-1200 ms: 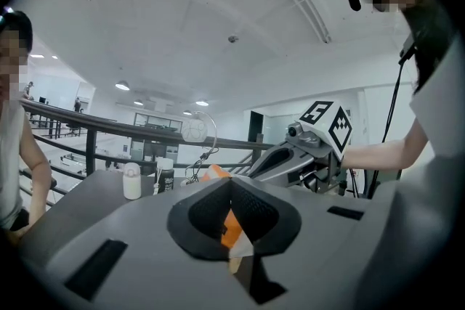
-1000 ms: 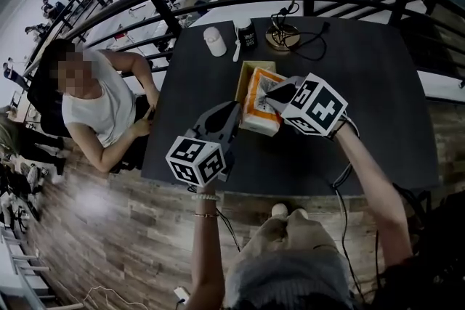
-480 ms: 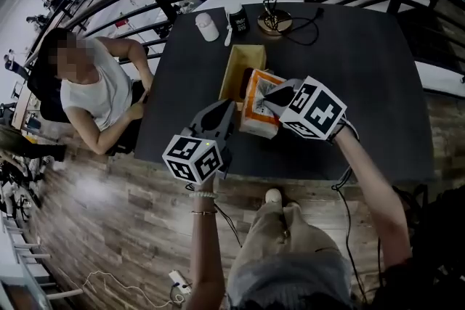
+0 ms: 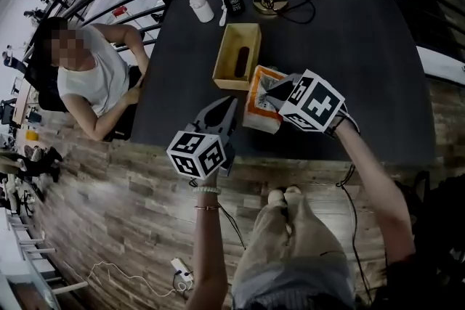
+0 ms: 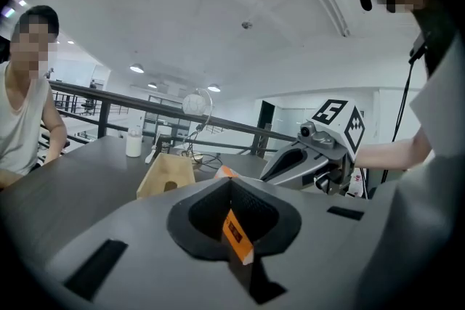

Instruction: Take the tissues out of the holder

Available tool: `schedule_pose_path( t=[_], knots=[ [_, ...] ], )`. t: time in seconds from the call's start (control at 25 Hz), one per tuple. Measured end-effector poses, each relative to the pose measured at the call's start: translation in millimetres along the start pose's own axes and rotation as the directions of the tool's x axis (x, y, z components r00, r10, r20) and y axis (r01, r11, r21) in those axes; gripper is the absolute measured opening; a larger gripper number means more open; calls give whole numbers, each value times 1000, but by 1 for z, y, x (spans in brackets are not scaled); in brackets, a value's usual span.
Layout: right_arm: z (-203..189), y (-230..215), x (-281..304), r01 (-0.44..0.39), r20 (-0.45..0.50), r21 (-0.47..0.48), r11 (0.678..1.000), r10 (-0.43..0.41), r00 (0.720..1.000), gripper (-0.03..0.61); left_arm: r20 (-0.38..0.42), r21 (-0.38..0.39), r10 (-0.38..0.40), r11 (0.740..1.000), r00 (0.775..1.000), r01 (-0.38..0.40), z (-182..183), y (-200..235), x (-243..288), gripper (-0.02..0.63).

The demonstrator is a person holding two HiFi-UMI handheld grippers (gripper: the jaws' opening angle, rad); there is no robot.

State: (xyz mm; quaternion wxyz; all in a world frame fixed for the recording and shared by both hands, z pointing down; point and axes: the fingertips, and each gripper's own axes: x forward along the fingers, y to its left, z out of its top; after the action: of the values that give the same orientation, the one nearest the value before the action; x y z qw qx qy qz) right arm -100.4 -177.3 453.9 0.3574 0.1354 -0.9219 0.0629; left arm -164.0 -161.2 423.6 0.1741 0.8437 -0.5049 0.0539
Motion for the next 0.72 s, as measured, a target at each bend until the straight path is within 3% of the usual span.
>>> schedule_pose_path(
  t=[0.72],
  knots=[
    [-41, 12, 53, -7, -144, 28, 1000, 11, 989, 15, -82, -66, -33, 997, 996, 27, -50, 11, -1, 8]
  ],
)
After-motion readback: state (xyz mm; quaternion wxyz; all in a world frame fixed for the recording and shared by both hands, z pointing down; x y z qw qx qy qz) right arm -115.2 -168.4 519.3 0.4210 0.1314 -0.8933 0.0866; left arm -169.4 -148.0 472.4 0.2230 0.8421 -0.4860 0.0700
